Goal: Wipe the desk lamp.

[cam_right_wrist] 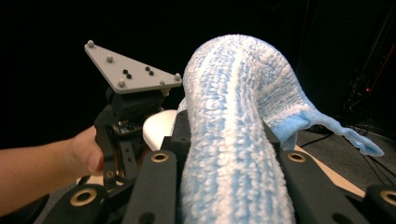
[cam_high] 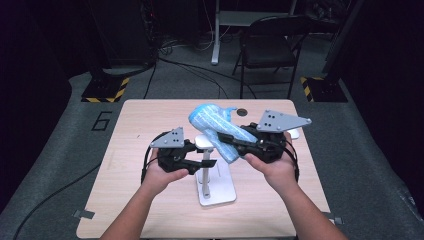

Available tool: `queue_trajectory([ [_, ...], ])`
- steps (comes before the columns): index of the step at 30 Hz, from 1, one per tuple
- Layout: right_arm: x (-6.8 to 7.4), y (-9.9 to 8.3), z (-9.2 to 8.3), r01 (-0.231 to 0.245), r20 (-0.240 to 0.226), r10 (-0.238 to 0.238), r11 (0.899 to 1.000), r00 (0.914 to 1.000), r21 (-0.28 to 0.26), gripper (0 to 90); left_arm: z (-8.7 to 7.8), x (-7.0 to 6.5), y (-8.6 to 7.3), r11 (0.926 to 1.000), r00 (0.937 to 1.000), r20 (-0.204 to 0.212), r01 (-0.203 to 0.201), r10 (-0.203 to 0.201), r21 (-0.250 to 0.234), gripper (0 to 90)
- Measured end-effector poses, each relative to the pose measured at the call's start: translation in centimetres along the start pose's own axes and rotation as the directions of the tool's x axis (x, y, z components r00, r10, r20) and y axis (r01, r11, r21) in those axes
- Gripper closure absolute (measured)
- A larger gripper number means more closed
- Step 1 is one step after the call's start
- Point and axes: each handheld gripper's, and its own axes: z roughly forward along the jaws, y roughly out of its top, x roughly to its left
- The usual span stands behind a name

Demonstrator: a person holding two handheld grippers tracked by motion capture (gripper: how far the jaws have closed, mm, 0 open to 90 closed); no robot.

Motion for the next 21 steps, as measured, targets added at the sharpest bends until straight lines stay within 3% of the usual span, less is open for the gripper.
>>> queue_trajectory([
  [7, 1.2, 1.1, 1.7, 0.009, 0.002, -0.009, 1.000, 1.0000, 0.021, 69.3, -0.2, 0.0, -0.2, 0.9992, 0.9992, -0.020, -0.035, 0.035, -0.017, 51.4],
  [10, 1.6, 1.2, 2.0, 0.040, 0.009, -0.040, 0.999, 0.9992, 0.031, 69.4, -0.3, -0.1, -0.9, 0.9987, 0.9998, -0.011, -0.018, 0.018, -0.049, 51.1],
  [12, 1.4, 1.1, 1.9, 0.045, 0.011, -0.045, 0.999, 0.9989, 0.023, 69.4, 0.1, -0.1, -1.2, 0.9992, 0.9991, -0.026, -0.031, 0.032, 0.025, 49.4],
  [13, 1.3, 1.0, 1.7, 0.039, 0.015, -0.039, 0.999, 0.9991, 0.022, 69.4, 0.3, -0.1, -1.5, 0.9989, 0.9992, -0.024, -0.030, 0.031, 0.036, 49.8],
  [15, 1.1, 0.9, 1.5, 0.029, 0.012, -0.030, 0.999, 0.9995, 0.024, 69.5, 0.5, 0.1, -1.9, 0.9998, 0.9998, -0.016, -0.011, 0.011, 0.016, 50.2],
  [21, 1.5, 1.0, 1.7, 0.031, 0.029, -0.032, 0.999, 0.9991, 0.021, 69.3, 0.4, 0.1, -2.0, 0.9997, 0.9998, -0.019, -0.007, 0.008, 0.024, 51.2],
])
